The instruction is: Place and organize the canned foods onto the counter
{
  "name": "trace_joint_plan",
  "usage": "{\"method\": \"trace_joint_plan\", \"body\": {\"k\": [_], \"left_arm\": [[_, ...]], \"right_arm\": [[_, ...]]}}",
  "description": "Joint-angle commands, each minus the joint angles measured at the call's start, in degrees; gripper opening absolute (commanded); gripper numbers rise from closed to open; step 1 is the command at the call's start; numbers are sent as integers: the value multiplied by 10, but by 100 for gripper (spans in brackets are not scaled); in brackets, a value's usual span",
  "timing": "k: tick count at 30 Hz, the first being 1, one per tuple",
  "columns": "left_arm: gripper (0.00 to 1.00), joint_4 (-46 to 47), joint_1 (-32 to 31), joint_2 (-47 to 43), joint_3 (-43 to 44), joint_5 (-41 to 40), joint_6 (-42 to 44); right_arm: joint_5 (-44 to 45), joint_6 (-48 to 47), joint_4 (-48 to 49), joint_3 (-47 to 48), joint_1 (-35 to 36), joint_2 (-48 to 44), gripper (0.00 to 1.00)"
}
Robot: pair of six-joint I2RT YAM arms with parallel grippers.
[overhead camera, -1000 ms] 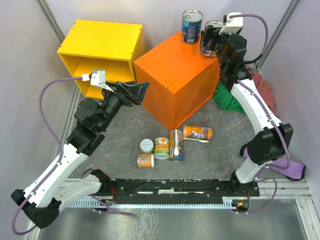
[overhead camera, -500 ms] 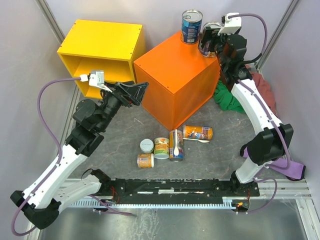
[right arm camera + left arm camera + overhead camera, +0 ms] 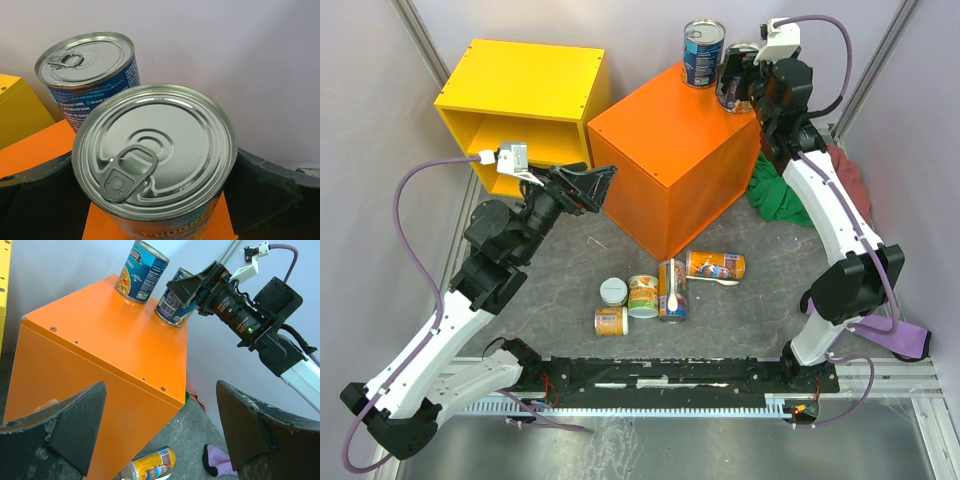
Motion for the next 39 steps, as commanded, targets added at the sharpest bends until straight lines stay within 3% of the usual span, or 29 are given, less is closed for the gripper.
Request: {"method": "trace_joint_plan", "body": {"k": [1,39], "left_arm": [[97,31,-2,3,14,-8,20],[99,2,-2,14,48,-16,-8]], "right_arm": [[-6,12,0,67,2,6,99],[10,9,-128,217,2,29,99]]}}
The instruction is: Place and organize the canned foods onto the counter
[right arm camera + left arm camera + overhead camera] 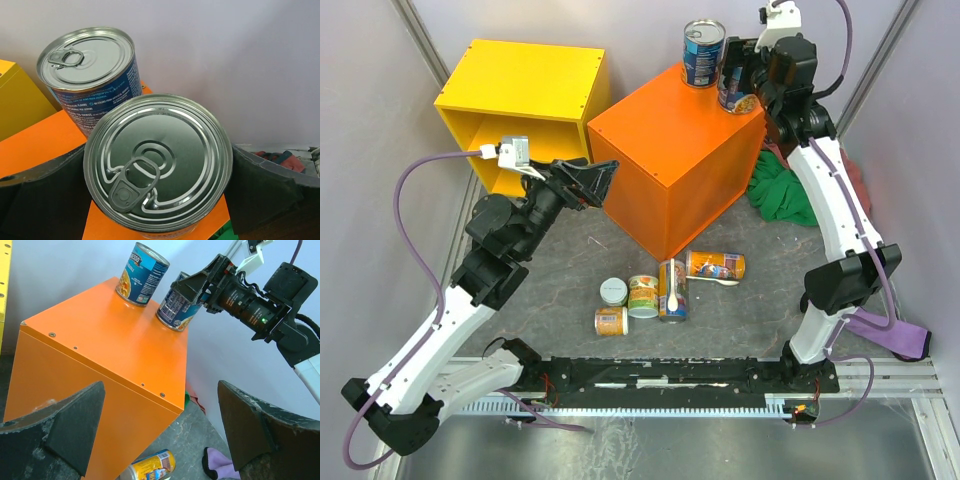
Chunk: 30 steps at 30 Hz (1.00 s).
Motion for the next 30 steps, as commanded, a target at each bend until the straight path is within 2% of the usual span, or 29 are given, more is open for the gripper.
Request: {"method": "trace_joint_plan", "body": {"k": [1,14,19,25,28,30], "left_arm": [[99,2,-2,-3,30,-5,-9],[99,-12,-2,-6,35,-13,-12],[99,-20,-2,-10,37,-21,-9],[99,-33,-2,-33,28,-29,-4],[99,-56,-2,-38,27,-34,-10],[99,-75,-3,-41,27,-36,-14]], "right_arm": [[3,12,57,61,2,-17,99],[-2,5,-3,199,2,46,99],[-5,13,-9,220,1,39,99],[12,26,-27,128,31,-62,99],[51,40,-90,93,62,-111,100],[100,56,-115,34,95,-162,100]]}}
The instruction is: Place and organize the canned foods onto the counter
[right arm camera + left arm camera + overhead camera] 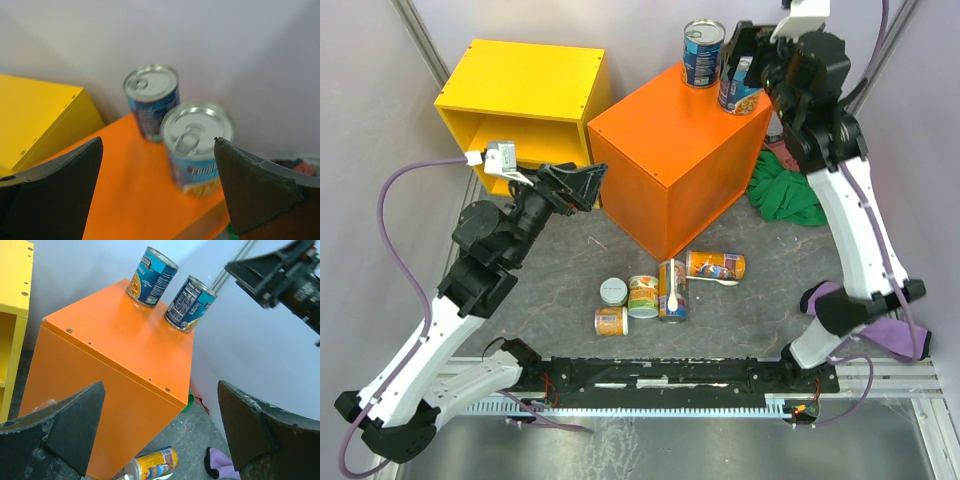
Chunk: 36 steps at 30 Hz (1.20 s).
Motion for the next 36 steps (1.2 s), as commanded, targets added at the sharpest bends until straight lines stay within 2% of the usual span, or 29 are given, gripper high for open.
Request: {"method": "trace_joint_plan", "body": {"k": [1,8,14,21,29,31,33,36], "left_arm": [[99,-34,-2,-12,16,-14,-17],[99,-71,-2,-38,-28,-21,-90],[99,-96,-3,-62,-61,-32,-127],[99,-110,-3,-82,-96,-29,-162],[99,-120,-2,-89,-113,-26,-167],[99,-121,-2,-89,-116,-28,-167],[99,-120,-2,-90,-121,-27,-173],[99,-120,-2,-92,-125,-23,-179]], "right_arm": [[93,41,-59,-82,59,-128,99],[192,153,-191,-256,119,-278,96],[166,324,-309,-383,132,-349,94],[130,474,-315,-548,156,-382,95],[103,621,-301,-649,164,-358,100],[90,632,-273,-667,167,-353,100],[109,604,-272,-657,171,-336,100],[150,460,-284,-614,176,-307,100]]}}
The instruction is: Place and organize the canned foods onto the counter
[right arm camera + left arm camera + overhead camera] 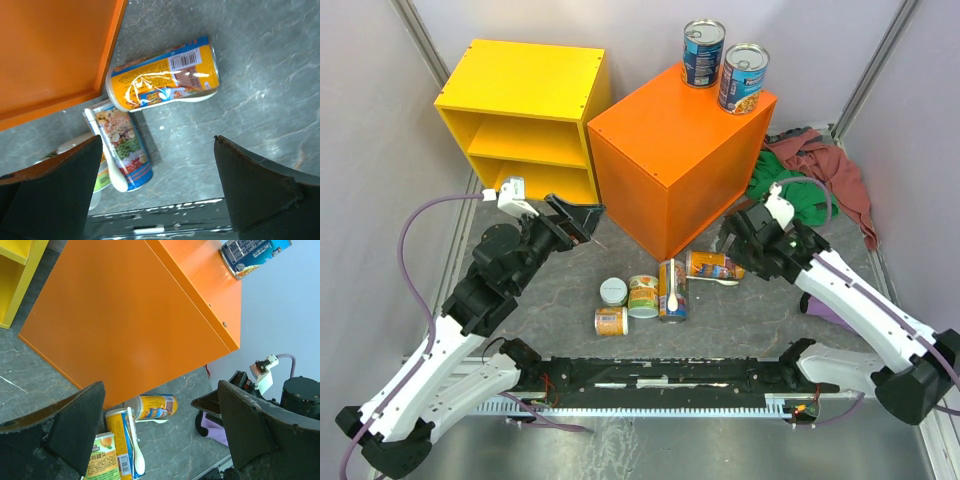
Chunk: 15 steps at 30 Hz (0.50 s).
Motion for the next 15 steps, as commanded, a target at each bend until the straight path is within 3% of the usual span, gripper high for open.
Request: {"method": "trace_joint_plan", "body": {"k": [1,8,15], "left_arm": [[99,9,-2,-7,-5,3,-24],[99,9,-2,-8,-6,5,-22],[99,4,-2,-16,-4,7,-22]], "right_arm": [[51,-159,24,53,7,28,100],[-3,-371,50,78,8,78,100],[-64,-460,40,111,10,142,98]]}}
